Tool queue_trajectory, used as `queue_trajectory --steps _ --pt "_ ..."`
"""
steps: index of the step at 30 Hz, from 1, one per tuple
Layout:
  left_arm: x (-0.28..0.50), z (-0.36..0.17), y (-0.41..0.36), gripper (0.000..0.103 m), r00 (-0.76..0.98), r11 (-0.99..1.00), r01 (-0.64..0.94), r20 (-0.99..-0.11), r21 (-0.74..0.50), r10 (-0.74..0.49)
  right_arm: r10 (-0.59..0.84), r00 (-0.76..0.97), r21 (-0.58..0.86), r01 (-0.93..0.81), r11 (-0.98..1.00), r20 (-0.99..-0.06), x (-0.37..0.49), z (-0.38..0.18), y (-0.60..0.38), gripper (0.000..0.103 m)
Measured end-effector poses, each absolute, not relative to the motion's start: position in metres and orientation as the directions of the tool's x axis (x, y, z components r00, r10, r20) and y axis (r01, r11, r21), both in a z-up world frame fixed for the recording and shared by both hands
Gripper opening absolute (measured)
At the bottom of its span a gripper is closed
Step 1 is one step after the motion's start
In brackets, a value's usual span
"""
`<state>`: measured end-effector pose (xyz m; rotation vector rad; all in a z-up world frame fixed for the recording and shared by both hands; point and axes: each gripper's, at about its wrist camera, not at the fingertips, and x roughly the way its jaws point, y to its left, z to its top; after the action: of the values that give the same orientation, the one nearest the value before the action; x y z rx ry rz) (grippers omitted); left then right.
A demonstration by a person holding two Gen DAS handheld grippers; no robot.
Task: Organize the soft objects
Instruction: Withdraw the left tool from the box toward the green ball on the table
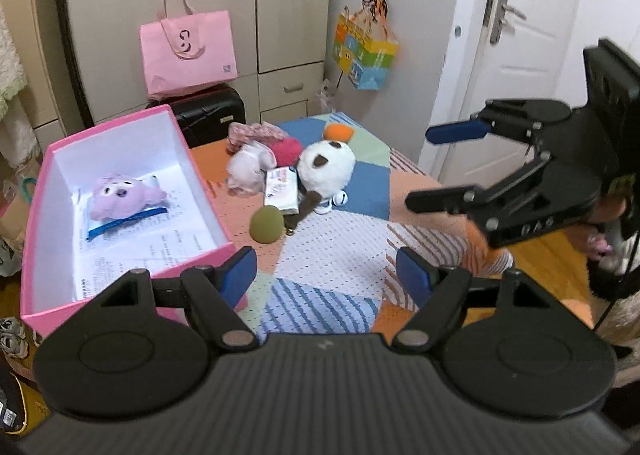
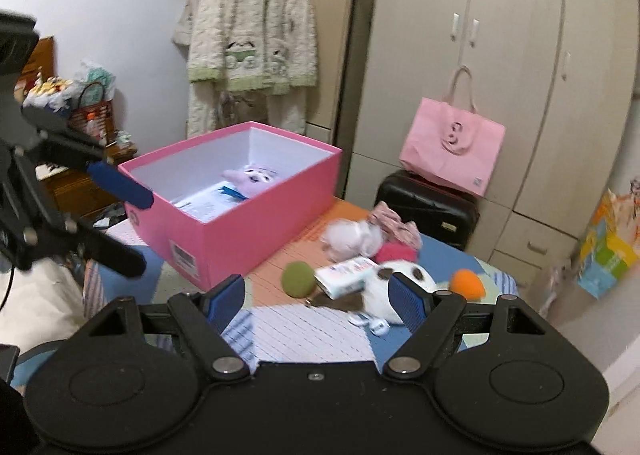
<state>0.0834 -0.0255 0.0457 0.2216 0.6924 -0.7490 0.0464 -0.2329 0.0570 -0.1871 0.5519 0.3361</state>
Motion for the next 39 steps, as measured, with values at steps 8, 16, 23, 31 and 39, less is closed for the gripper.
queue_trajectory --steps 8,16,23,31,39 --pt "0.098 0.011 -0.063 0.076 0.622 0.763 0.640 -0.645 0.091 -0.444 0.274 0.803 -0.003 -0.325 0.946 -0.530 0.064 0.032 -0.270 0.083" --pt "0.119 -0.023 -0.088 0.076 0.661 0.816 0.573 -0.632 0.076 -0.405 0.265 0.837 0.029 -0.286 0.958 -0.479 0.095 -0.002 -0.298 0.083" --pt "0.120 -0.048 -0.114 0.075 0.780 0.856 0.490 -0.522 0.166 -0.346 0.212 0.861 0.066 -0.205 0.977 -0.463 0.131 -0.021 -0.330 0.083" --pt "0.123 -0.063 -0.140 0.074 0.852 0.894 0.409 -0.428 0.185 -0.301 0.217 0.856 0.134 -0.174 0.976 -0.469 0.166 -0.035 -0.362 0.083" --pt "0.144 -0.081 -0.156 0.059 0.907 0.945 0.260 -0.388 0.201 -0.167 0.212 0.838 0.175 -0.141 0.974 -0.503 0.200 -0.049 -0.383 0.083"
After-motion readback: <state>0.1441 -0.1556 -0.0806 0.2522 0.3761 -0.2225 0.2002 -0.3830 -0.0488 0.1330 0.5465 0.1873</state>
